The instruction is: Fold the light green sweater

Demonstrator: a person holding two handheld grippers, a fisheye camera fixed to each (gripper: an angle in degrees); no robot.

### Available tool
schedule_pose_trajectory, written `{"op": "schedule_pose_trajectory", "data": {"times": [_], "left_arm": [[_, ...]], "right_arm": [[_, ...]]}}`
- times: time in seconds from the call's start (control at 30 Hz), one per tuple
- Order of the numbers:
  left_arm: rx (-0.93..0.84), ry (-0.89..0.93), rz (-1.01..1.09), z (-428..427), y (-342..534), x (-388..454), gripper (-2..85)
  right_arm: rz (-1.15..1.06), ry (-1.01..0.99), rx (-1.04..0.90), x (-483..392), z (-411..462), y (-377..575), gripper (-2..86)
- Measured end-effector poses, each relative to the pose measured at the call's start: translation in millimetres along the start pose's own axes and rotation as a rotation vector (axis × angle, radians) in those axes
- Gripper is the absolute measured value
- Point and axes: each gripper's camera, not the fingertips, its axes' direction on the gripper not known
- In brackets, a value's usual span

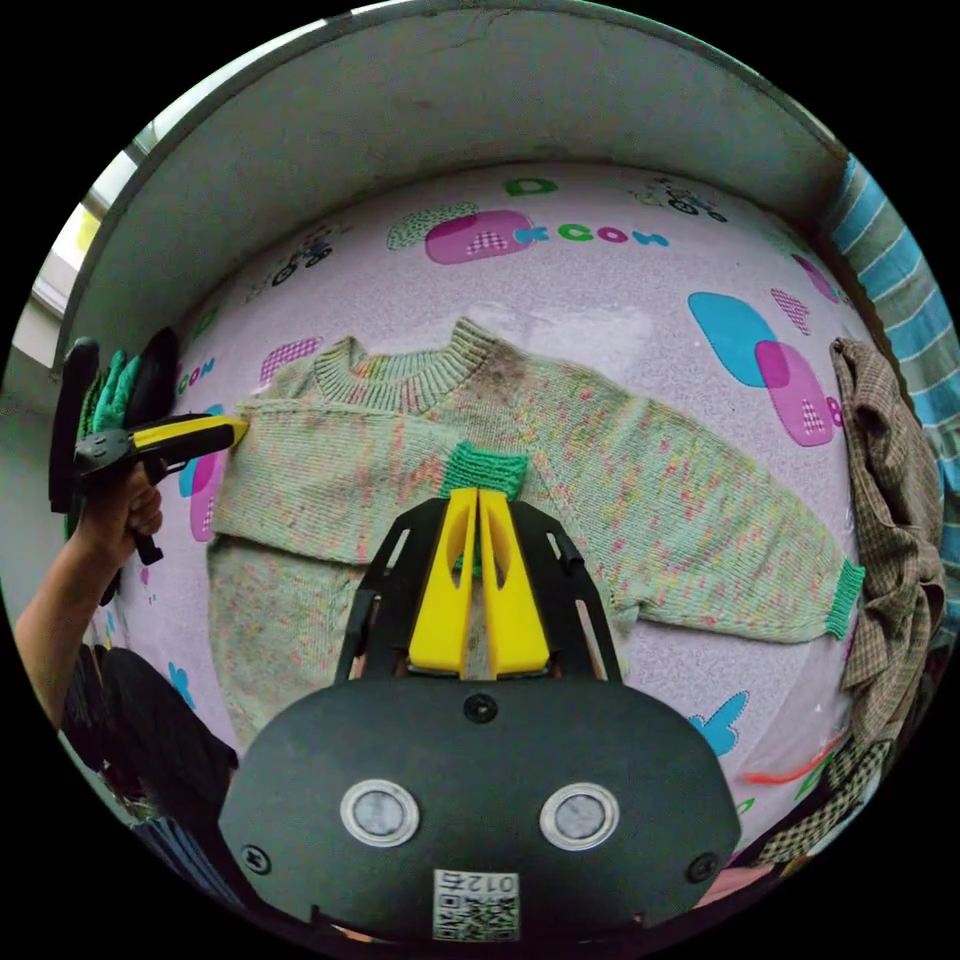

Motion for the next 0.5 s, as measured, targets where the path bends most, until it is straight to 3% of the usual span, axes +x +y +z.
{"op": "schedule_pose_trajectory", "data": {"times": [0.33,0.5], "left_arm": [[0.009,0.026,-0.013,-1.8,-3.9,11.8,-0.1],[0.053,0.052,0.137,-13.8,26.0,40.6,-0.1]], "right_arm": [[-0.039,0.011,-0.026,7.9,19.4,-10.5,-1.0],[-0.094,-0.029,0.0,4.1,20.9,12.9,-1.0]]}}
